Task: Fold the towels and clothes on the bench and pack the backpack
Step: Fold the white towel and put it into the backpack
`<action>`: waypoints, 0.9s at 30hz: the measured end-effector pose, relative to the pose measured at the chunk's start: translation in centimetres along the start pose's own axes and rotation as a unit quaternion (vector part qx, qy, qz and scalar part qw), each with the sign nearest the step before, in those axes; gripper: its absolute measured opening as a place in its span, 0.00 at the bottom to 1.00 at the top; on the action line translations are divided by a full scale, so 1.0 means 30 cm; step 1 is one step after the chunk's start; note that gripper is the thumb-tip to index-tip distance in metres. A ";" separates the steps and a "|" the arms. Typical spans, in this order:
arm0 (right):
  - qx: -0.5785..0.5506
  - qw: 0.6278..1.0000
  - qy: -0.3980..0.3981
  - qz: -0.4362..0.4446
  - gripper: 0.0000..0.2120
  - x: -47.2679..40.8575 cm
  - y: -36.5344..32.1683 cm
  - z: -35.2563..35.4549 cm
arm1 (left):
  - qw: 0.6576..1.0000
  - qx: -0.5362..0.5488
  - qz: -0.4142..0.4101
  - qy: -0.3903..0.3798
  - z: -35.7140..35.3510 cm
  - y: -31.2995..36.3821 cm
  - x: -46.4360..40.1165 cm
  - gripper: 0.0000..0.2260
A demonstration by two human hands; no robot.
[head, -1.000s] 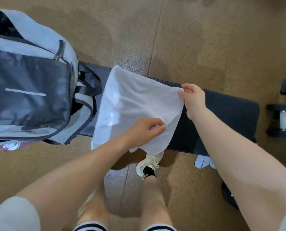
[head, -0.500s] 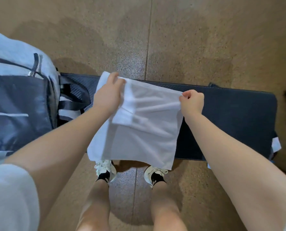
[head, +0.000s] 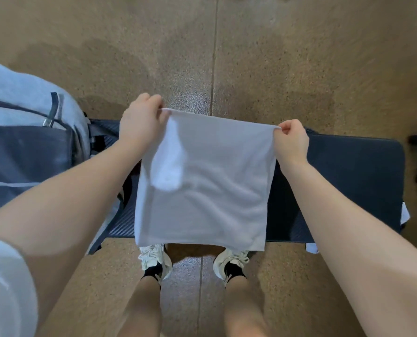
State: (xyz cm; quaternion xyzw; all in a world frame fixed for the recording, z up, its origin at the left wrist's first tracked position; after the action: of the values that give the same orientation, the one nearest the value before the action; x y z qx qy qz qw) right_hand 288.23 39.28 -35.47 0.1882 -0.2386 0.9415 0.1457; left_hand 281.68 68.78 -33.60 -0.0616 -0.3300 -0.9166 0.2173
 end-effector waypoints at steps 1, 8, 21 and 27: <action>-0.006 1.000 0.008 0.001 0.06 -0.007 -0.004 -0.005 | 0.999 0.031 -0.007 0.009 -0.004 -0.003 -0.004 0.11; 0.051 0.999 -0.002 -0.004 0.18 0.189 0.108 -0.047 | 0.998 0.029 0.024 -0.047 -0.101 -0.053 0.227 0.16; -0.016 0.966 -0.069 -0.248 0.14 0.598 0.425 -0.162 | 0.956 -0.113 -0.069 -0.262 -0.177 -0.194 0.714 0.15; -0.199 0.941 -0.029 -0.271 0.12 0.636 0.440 -0.194 | 0.973 -0.094 -0.097 -0.185 -0.177 -0.201 0.686 0.02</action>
State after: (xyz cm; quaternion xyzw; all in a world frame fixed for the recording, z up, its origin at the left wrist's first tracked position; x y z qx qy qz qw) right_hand 264.85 34.61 -37.33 0.2402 -0.3654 0.7937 0.4230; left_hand 260.71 62.22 -35.94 -0.2180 -0.2817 -0.9327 0.0557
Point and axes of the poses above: each hand's wrist, its own x-axis away from the middle knuckle, its own z-axis out of the back of the hand, y = z × x, the point moved 5 cm from there along -x, towards the middle knuckle, and after that the axes turned 14 degrees about x, right-handed, at the moved point
